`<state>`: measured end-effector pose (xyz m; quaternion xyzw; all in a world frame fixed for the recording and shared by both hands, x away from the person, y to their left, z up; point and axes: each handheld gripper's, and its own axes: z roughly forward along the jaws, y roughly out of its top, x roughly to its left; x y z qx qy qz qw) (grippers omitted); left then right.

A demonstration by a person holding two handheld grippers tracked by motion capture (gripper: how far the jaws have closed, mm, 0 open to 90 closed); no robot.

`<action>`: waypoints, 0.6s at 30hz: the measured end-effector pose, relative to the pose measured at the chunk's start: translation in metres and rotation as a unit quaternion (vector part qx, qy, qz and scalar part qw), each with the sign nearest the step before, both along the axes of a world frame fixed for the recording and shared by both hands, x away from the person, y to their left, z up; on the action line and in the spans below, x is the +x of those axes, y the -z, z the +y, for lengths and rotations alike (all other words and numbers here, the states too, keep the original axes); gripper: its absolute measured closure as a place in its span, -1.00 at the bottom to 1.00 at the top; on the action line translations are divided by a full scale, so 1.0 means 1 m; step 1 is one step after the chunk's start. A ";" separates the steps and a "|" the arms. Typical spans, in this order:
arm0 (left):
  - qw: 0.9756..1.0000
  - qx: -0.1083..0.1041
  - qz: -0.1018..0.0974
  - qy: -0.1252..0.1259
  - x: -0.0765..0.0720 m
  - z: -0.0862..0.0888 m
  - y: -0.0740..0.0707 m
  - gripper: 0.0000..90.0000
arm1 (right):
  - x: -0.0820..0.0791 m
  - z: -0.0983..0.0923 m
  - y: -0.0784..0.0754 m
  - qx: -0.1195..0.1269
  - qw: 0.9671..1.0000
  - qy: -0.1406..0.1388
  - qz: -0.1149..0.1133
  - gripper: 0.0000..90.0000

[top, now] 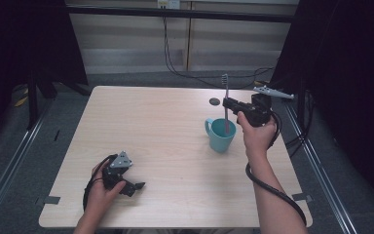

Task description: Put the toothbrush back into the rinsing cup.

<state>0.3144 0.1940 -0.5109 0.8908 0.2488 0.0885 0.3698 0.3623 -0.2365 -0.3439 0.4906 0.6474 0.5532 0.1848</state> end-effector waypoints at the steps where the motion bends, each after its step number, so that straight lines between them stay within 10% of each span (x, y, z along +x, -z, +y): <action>1: 1.000 0.000 0.000 0.000 0.000 0.000 0.000 -1.00 | 0.001 0.000 0.000 -0.001 1.000 0.000 -0.001 0.81; 18: 1.000 0.000 0.000 0.000 0.000 0.000 0.000 -1.00 | 0.013 0.003 0.010 -0.010 1.000 0.019 -0.008 0.81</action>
